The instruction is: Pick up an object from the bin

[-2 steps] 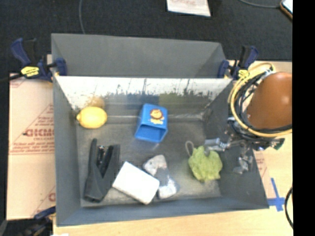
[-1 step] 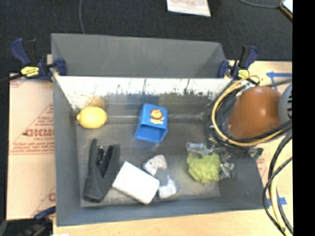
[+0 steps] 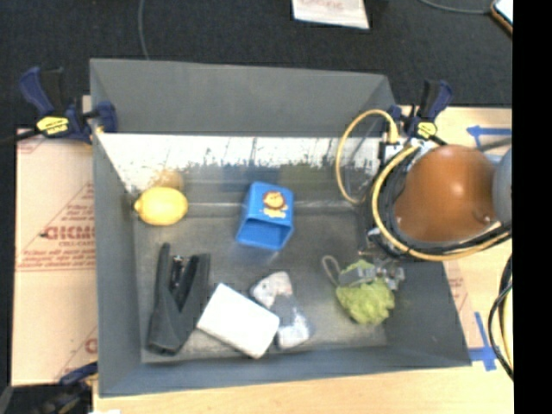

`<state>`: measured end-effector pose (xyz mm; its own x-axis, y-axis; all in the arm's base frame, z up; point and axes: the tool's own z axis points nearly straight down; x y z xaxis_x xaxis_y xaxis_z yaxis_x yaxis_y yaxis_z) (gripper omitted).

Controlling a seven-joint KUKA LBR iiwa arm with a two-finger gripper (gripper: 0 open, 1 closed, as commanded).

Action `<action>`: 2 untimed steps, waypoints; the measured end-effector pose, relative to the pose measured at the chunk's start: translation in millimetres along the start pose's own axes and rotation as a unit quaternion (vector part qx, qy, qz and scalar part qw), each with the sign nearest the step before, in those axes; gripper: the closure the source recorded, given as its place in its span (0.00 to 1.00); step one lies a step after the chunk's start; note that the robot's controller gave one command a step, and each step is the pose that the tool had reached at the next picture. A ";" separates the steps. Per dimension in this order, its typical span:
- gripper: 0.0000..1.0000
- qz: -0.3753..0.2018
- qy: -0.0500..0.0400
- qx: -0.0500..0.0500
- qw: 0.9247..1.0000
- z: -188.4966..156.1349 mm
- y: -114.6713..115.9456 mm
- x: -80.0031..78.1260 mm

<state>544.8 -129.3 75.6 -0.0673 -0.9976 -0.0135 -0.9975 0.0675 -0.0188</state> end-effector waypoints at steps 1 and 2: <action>1.00 0.000 0.000 0.000 1.000 -0.1 -0.1 0.3; 1.00 0.000 0.001 0.001 1.000 -7.7 0.5 1.2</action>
Offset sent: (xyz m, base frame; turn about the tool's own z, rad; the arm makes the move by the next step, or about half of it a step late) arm 0.0002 -0.0002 0.0311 0.0009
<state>544.2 -130.6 83.3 -0.0671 -0.9977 -0.0119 -0.9975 0.0673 -0.0204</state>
